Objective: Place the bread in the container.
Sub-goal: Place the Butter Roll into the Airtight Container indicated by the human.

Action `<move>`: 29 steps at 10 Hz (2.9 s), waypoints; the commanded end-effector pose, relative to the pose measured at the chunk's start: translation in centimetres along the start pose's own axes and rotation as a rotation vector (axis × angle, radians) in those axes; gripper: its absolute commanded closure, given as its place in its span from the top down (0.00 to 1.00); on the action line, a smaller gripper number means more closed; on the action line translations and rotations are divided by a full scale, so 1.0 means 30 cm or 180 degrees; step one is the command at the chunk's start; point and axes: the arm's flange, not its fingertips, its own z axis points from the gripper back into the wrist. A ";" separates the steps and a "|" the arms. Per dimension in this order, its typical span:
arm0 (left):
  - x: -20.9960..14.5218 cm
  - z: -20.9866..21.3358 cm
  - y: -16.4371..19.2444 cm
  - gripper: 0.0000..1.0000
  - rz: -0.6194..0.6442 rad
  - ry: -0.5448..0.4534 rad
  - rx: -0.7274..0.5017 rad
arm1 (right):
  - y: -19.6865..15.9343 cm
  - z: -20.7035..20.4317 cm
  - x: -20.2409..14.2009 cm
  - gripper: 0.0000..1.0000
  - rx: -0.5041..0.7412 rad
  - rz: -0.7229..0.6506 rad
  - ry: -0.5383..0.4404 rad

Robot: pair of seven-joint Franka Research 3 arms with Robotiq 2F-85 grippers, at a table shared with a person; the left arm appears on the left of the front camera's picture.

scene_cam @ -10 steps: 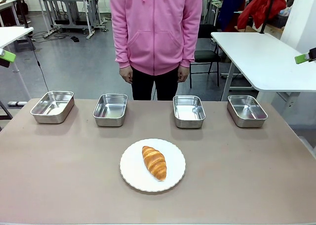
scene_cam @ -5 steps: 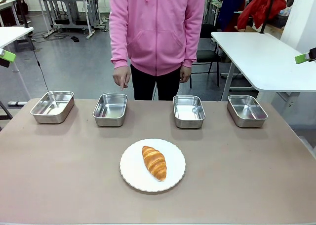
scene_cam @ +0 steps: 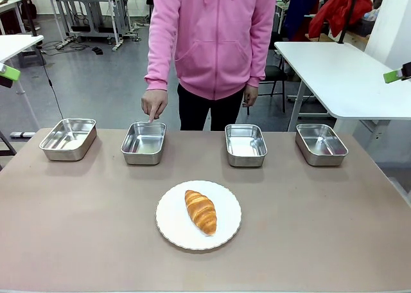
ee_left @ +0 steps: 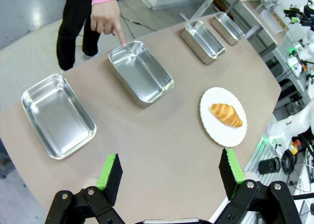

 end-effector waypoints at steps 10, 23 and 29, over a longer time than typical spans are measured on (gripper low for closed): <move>-0.003 0.006 -0.002 1.00 -0.0018 -0.0010 -0.0022 | 0.001 -0.002 0.001 1.00 0.0031 0.0002 -0.0055; 0.176 -0.625 -0.782 1.00 0.0769 0.0431 0.1082 | 0.001 -0.002 0.001 1.00 0.0031 0.0002 -0.0055; -0.005 -1.021 -0.858 1.00 0.1143 0.0520 0.1500 | 0.001 -0.002 0.001 1.00 0.0031 0.0002 -0.0055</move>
